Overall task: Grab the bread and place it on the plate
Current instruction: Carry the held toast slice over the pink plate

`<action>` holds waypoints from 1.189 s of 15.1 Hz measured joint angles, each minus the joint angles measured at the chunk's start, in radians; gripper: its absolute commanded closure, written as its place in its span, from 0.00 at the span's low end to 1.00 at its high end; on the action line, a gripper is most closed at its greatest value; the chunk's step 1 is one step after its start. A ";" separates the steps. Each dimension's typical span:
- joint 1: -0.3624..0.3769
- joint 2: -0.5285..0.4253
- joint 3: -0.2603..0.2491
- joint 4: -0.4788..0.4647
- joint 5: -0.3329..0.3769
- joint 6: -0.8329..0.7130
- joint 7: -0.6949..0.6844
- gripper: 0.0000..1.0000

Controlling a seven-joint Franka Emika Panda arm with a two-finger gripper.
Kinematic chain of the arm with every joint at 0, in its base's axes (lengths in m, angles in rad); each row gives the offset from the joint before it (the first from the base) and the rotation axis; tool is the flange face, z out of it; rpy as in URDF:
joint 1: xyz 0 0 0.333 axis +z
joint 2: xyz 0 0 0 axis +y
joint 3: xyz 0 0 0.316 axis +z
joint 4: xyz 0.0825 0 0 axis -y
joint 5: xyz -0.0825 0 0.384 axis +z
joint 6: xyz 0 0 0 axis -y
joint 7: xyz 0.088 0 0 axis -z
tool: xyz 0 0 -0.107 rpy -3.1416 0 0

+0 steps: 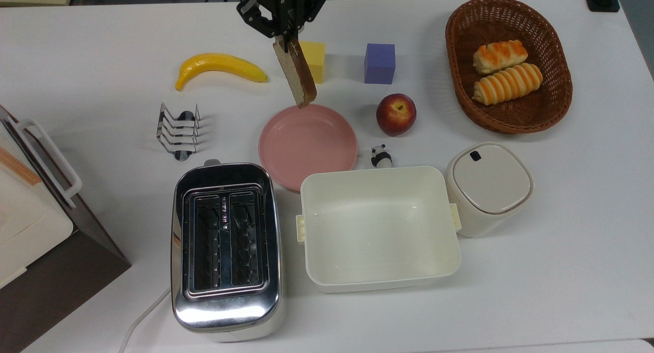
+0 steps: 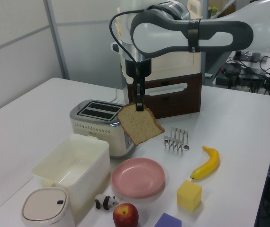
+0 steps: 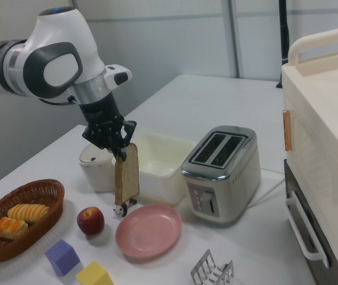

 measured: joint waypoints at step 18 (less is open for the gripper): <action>0.010 0.011 0.019 0.001 0.000 0.011 0.000 1.00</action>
